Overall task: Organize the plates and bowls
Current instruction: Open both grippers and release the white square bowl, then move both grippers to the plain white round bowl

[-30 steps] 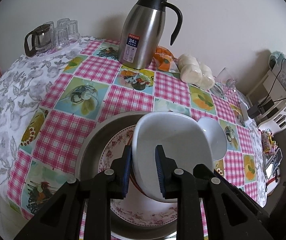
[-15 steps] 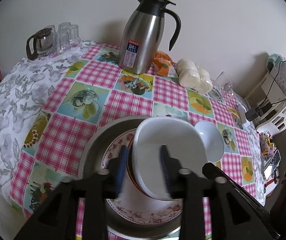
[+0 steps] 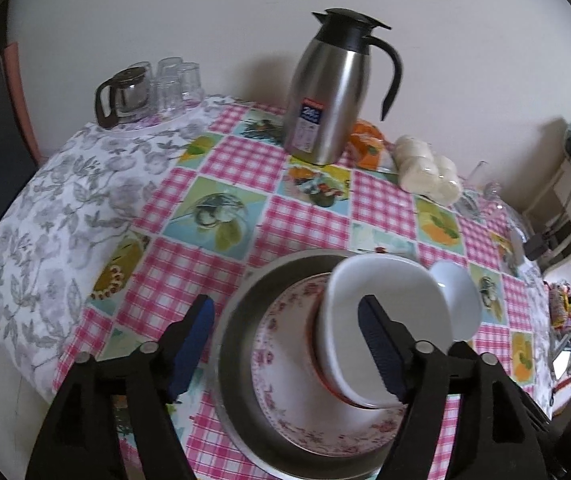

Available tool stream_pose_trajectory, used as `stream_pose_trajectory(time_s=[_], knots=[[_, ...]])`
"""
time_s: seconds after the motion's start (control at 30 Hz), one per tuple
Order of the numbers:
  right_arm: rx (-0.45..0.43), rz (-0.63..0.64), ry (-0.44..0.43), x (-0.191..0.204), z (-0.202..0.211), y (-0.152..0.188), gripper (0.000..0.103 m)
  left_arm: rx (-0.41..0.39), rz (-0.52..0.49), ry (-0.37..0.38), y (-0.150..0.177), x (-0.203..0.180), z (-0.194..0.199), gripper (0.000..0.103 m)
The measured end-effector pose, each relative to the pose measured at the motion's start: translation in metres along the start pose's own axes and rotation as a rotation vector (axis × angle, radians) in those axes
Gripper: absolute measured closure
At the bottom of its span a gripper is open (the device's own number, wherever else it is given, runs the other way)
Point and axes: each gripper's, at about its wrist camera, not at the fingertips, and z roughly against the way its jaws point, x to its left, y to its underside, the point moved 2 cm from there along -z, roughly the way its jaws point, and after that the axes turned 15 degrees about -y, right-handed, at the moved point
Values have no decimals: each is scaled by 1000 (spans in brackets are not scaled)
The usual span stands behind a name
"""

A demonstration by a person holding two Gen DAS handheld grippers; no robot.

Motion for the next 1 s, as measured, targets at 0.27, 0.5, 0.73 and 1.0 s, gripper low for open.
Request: stream_pose_trajectory(time_s=[0.27,0.5,0.73,1.0], knots=[[-3,13,13,-2,0,0,17,-5,2,-54,0,7,-6,18],[-5,16,15,-1,0,-1,5,1,4,-66,-1,12,-10,18],[-10,24,13,-2,1,-1,0,-2,13,-70,-1,13,-10,18],[-18,22,9,-3,4,-2,0,-1,20,-87,-1,15,-11,4]])
